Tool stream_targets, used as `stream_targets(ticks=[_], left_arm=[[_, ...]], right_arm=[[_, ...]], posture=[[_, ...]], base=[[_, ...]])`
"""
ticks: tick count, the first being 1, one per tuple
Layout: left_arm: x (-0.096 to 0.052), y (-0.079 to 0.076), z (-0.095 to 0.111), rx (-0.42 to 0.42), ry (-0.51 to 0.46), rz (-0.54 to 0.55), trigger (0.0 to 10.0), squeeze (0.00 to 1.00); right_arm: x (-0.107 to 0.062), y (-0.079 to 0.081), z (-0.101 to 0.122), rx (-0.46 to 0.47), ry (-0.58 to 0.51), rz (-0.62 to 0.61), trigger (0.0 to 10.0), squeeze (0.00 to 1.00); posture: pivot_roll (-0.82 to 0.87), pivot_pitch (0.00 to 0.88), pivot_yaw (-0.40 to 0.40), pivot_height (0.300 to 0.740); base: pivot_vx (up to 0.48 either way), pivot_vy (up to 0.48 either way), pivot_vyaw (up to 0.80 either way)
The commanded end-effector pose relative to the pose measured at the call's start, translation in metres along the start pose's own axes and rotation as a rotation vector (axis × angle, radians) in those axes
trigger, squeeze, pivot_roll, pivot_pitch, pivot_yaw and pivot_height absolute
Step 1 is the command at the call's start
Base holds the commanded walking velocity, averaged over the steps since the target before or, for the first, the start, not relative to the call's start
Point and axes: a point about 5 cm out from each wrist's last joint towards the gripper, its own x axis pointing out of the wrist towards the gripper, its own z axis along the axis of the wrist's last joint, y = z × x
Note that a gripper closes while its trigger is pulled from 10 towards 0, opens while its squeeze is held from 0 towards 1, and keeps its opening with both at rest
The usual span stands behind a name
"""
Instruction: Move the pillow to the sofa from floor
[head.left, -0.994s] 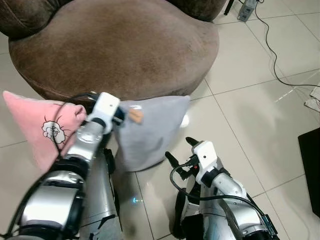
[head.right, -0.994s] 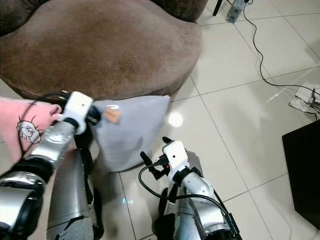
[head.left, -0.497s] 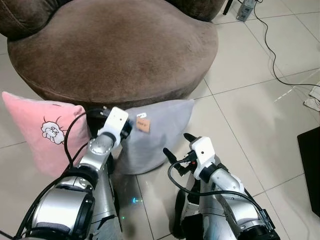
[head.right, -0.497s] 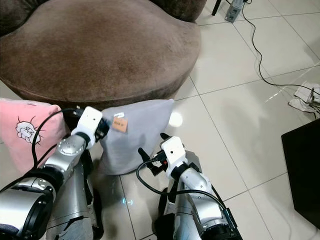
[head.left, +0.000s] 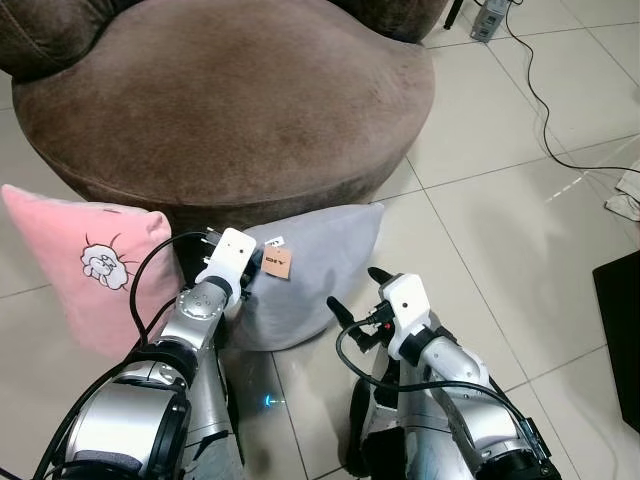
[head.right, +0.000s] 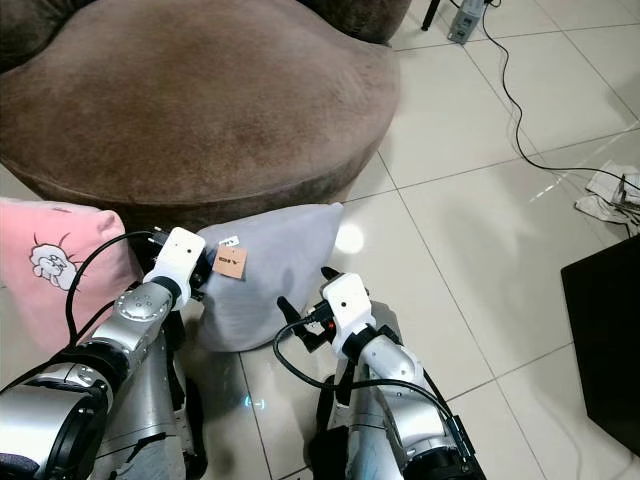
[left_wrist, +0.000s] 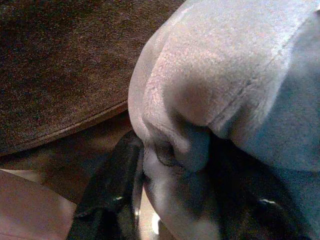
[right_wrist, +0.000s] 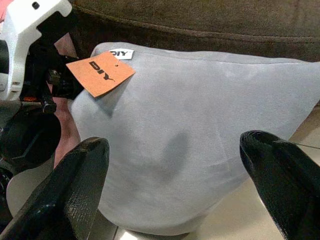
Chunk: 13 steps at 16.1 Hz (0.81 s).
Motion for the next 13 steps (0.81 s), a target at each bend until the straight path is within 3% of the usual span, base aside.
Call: stream_targets(ticks=[1, 3, 4, 6, 7, 8, 10, 11, 13], left_arm=[[-0.003, -0.011, -0.017, -0.073, 0.064, -0.031, 0.0, 0.00], [0.000, -0.005, -0.002, -0.212, -0.019, -0.009, 0.0, 0.00], [0.000, -0.005, 0.000, -0.223, -0.031, -0.014, 0.0, 0.00], [0.002, -0.007, 0.011, -0.344, -0.099, -0.048, 0.0, 0.00], [0.003, -0.006, 0.015, -0.457, -0.129, -0.058, 0.0, 0.00], [0.005, -0.003, 0.024, -0.674, -0.191, -0.059, 0.0, 0.00], [0.006, 0.002, 0.036, -0.902, -0.286, -0.055, 0.0, 0.00], [0.007, 0.003, 0.045, -0.995, -0.351, -0.055, 0.0, 0.00], [0.007, 0.002, 0.050, -1.041, -0.397, -0.066, 0.0, 0.00]], right_arm=[[-0.005, -0.001, -0.008, 0.009, 0.040, -0.007, 10.0, 0.03], [-0.005, -0.001, -0.008, 0.009, 0.043, -0.005, 10.0, 0.03], [-0.005, -0.001, -0.008, 0.010, 0.043, -0.004, 10.0, 0.03], [-0.005, -0.001, -0.009, 0.012, 0.047, -0.002, 10.0, 0.03], [-0.005, -0.001, -0.009, 0.014, 0.048, -0.002, 10.0, 0.03], [-0.005, -0.001, -0.010, 0.015, 0.051, 0.000, 10.0, 0.03], [-0.007, -0.001, -0.011, 0.016, 0.058, 0.003, 10.0, 0.03], [-0.009, -0.001, -0.012, 0.013, 0.067, 0.006, 10.0, 0.02], [-0.012, -0.002, -0.014, 0.011, 0.074, 0.009, 10.0, 0.03]], posture=[[-0.01, 0.298, -0.157, 0.473], [-0.01, 0.299, -0.159, 0.473], [-0.01, 0.298, -0.160, 0.473], [0.00, 0.302, -0.161, 0.473], [-0.01, 0.304, -0.161, 0.473], [-0.01, 0.306, -0.164, 0.473], [-0.02, 0.307, -0.177, 0.473], [-0.02, 0.307, -0.184, 0.473], [-0.02, 0.307, -0.191, 0.473]], base=[[0.000, 0.000, 0.00], [0.000, 0.000, 0.00], [0.000, 0.000, 0.00], [0.000, 0.000, 0.00], [0.000, 0.000, 0.00], [0.000, 0.000, 0.00], [0.000, 0.000, 0.00], [0.000, 0.000, 0.00], [0.000, 0.000, 0.00]])
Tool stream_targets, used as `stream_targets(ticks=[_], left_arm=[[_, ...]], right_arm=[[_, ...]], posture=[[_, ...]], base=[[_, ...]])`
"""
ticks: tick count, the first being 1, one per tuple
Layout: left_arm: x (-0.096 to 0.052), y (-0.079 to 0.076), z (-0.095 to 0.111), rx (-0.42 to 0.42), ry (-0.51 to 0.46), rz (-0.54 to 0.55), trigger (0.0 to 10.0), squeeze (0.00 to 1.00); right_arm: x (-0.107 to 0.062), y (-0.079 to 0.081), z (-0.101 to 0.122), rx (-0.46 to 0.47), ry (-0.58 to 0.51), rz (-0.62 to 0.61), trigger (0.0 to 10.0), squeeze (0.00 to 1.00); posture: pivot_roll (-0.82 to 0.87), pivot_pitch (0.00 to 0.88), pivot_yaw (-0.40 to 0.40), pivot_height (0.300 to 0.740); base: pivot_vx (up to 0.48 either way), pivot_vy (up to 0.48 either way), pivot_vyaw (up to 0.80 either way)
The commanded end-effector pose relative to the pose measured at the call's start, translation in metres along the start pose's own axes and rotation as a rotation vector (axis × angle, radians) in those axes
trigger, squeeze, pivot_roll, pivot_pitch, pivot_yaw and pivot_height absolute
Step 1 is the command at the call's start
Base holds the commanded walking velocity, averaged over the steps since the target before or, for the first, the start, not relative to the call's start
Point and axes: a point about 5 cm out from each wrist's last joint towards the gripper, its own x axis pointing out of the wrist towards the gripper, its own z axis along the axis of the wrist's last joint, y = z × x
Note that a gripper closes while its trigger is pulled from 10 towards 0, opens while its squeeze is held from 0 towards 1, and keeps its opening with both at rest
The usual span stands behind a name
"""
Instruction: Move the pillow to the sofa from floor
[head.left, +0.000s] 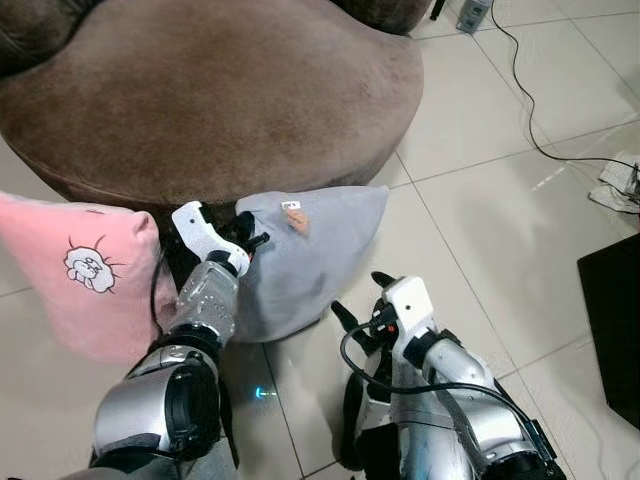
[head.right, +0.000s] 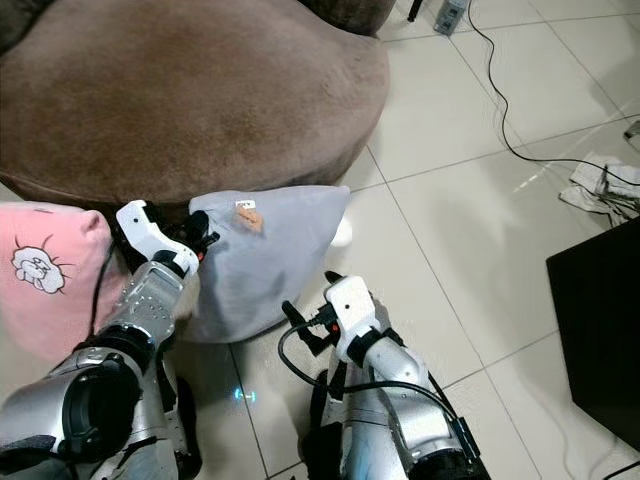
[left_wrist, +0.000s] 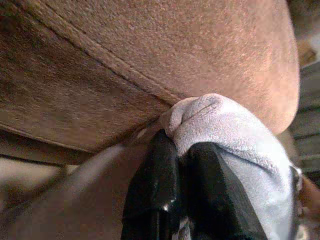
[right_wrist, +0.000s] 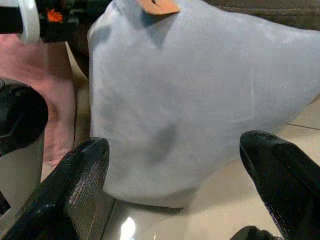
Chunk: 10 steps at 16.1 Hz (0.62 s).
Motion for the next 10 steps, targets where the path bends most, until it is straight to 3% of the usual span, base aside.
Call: stream_targets(ticks=[1, 5, 10], left_arm=[[0.004, -0.010, 0.004, -0.034, -0.040, -0.055, 0.0, 0.00], [0.011, -0.029, 0.021, -0.054, -0.130, -0.161, 0.0, 0.00], [0.017, -0.086, 0.070, 0.028, -0.314, -0.390, 0.0, 0.00]], right_arm=[[-0.007, 0.000, -0.008, 0.009, 0.038, 0.004, 10.0, 0.03], [-0.006, -0.002, -0.008, 0.005, 0.043, 0.007, 10.0, 0.02], [-0.003, -0.002, -0.008, 0.006, 0.046, 0.013, 10.0, 0.03]], posture=[[-0.02, 0.307, -0.193, 0.473], [-0.01, 0.307, -0.199, 0.473], [0.00, 0.299, -0.193, 0.473]], base=[[0.000, 0.000, 0.00], [0.000, 0.000, 0.00], [0.000, 0.000, 0.00]])
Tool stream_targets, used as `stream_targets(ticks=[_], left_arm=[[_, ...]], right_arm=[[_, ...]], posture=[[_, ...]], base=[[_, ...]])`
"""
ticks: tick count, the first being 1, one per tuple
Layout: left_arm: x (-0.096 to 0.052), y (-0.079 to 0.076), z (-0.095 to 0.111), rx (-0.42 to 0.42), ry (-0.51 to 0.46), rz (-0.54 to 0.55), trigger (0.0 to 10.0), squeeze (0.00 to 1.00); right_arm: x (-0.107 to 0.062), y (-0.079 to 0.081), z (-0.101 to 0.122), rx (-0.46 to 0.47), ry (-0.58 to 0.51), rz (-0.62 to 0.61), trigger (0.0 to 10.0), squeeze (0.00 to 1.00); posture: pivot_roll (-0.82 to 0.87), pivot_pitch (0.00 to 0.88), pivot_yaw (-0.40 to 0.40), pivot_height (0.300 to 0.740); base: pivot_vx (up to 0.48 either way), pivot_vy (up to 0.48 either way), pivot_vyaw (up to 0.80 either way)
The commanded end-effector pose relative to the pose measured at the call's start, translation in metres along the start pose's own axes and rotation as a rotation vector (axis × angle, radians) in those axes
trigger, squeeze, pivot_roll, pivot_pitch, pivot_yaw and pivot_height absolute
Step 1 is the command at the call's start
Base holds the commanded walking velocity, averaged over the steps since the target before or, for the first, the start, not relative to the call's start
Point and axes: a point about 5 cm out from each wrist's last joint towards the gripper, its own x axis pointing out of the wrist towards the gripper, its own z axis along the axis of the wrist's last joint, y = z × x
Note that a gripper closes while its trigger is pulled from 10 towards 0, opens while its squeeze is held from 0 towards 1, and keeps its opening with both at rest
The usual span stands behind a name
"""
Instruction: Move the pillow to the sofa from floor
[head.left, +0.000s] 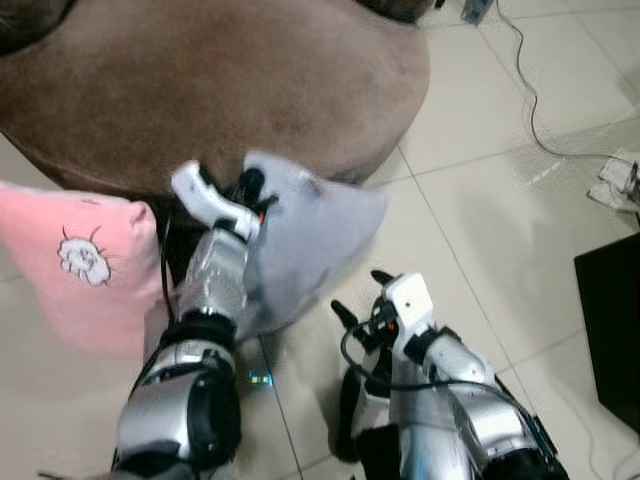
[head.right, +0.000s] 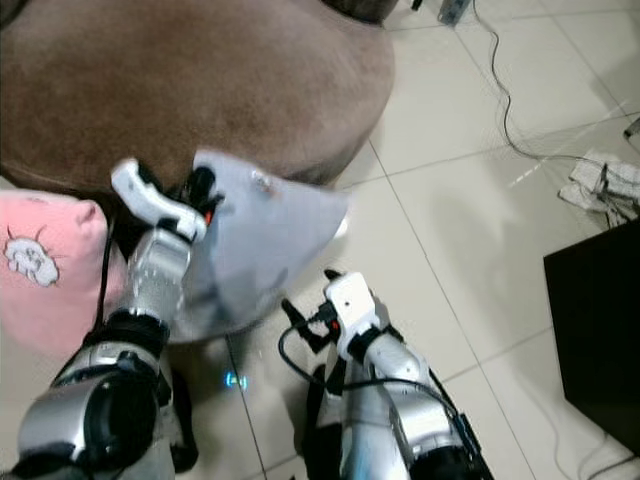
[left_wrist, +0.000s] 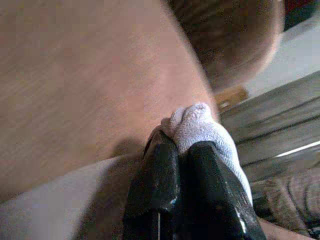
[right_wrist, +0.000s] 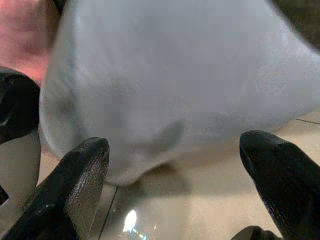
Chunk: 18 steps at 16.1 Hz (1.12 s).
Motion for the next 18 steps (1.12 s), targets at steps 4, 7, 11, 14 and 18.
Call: stream_targets(ticks=[4, 7, 11, 14, 18], left_arm=[[0.017, -0.058, 0.044, 0.084, -0.169, -0.269, 0.0, 0.00], [0.011, -0.060, 0.040, 0.105, -0.143, -0.265, 0.0, 0.00], [-0.004, -0.055, 0.023, 0.284, -0.076, -0.225, 0.0, 0.00], [-0.008, -0.064, 0.039, 0.469, -0.129, -0.251, 0.0, 0.00], [-0.005, -0.072, 0.043, 0.530, -0.146, -0.273, 0.0, 0.00]], right_arm=[[-0.003, 0.000, -0.010, 0.014, 0.043, -0.002, 10.0, 0.03], [-0.001, 0.000, -0.012, 0.021, 0.053, -0.010, 10.0, 0.01], [0.005, 0.000, -0.016, 0.041, 0.078, -0.039, 10.0, 0.00], [0.008, 0.001, -0.014, 0.052, 0.066, -0.042, 10.0, 0.00], [0.017, 0.000, -0.009, 0.072, 0.047, -0.039, 10.0, 0.03]], posture=[[0.01, 0.288, -0.188, 0.473], [0.02, 0.280, -0.183, 0.473], [0.03, 0.268, -0.174, 0.473], [0.04, 0.259, -0.170, 0.473], [0.06, 0.258, -0.168, 0.473]], base=[[0.000, 0.000, 0.00], [0.000, 0.000, 0.00], [0.000, 0.000, 0.00], [0.000, 0.000, 0.00], [0.000, 0.000, 0.00]])
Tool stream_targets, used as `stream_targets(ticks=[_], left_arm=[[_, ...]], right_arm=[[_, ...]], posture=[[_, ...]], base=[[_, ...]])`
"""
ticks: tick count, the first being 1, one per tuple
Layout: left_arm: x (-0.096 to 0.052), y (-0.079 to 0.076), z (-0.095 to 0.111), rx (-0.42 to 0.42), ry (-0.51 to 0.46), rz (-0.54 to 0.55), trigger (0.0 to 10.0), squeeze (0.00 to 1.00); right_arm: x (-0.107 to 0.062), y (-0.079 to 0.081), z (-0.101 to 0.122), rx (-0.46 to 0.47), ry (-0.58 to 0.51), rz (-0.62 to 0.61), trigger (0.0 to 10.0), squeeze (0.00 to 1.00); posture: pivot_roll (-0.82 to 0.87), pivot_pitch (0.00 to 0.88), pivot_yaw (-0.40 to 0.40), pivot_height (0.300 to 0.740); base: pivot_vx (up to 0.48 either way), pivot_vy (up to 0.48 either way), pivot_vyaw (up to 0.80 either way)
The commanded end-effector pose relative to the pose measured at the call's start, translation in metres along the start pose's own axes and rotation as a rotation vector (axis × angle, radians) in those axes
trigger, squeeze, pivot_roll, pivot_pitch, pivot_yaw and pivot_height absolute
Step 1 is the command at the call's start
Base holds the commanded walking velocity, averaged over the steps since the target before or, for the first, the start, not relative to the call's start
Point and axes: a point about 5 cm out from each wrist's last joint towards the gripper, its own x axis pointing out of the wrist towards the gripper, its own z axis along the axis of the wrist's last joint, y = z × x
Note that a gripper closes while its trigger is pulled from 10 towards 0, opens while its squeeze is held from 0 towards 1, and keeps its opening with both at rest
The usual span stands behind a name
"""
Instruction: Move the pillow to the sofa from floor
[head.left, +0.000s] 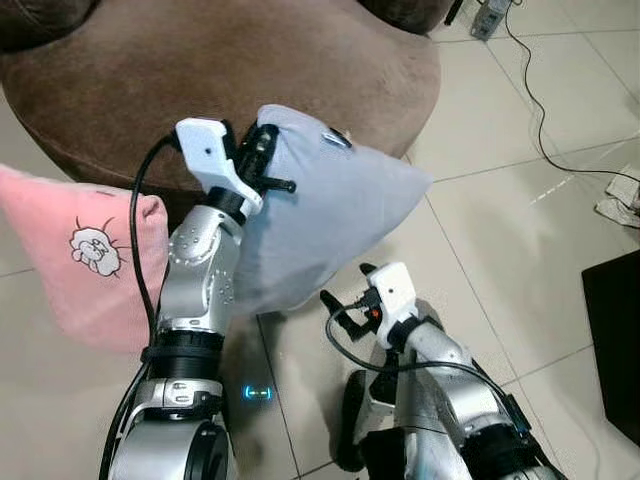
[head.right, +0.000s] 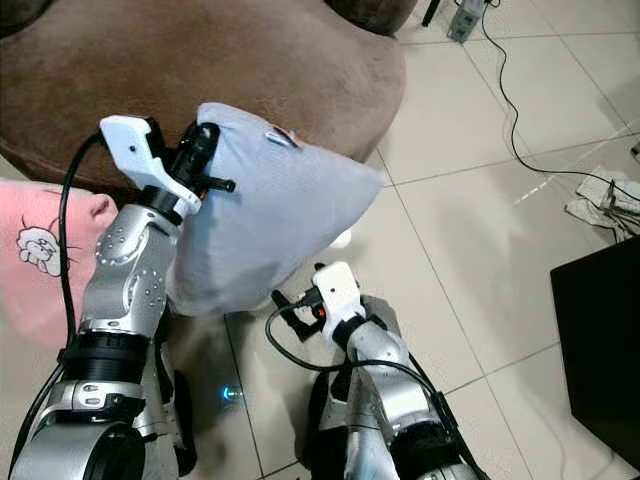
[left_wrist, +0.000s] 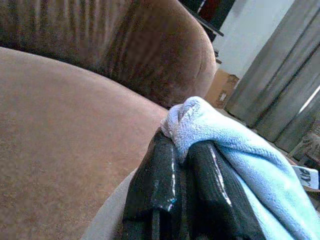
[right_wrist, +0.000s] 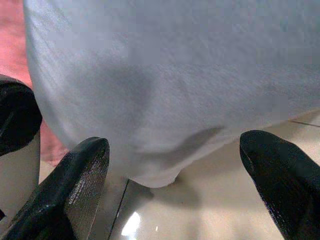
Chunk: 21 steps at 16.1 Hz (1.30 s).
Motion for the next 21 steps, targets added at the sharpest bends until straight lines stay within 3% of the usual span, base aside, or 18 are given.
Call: stream_targets(ticks=[1, 3, 6, 12, 21], left_arm=[[0.007, -0.010, 0.015, 0.033, -0.088, -0.037, 0.0, 0.00], [0.001, -0.008, 0.001, 0.034, -0.036, -0.012, 0.0, 0.00], [-0.004, -0.020, -0.012, 0.075, 0.020, -0.054, 0.0, 0.00], [-0.006, -0.031, -0.021, 0.106, 0.052, -0.084, 0.0, 0.00], [-0.007, -0.034, -0.023, 0.123, 0.056, -0.082, 0.0, 0.00]], right_arm=[[-0.006, -0.003, -0.010, 0.029, 0.026, -0.023, 10.0, 0.04], [-0.004, -0.004, -0.010, 0.026, 0.028, -0.034, 10.0, 0.06], [-0.004, -0.005, -0.012, 0.034, 0.032, -0.048, 10.0, 0.09], [-0.003, -0.006, -0.012, 0.039, 0.027, -0.066, 10.0, 0.12], [0.001, -0.007, -0.010, 0.038, 0.017, -0.075, 10.0, 0.17]], posture=[[0.06, 0.259, -0.169, 0.473], [0.05, 0.263, -0.167, 0.493], [0.05, 0.264, -0.165, 0.528], [0.05, 0.259, -0.162, 0.563], [0.06, 0.249, -0.157, 0.628]], base=[[0.000, 0.000, 0.00], [0.000, 0.000, 0.00], [0.000, 0.000, 0.00], [0.000, 0.000, 0.00], [0.000, 0.000, 0.00]])
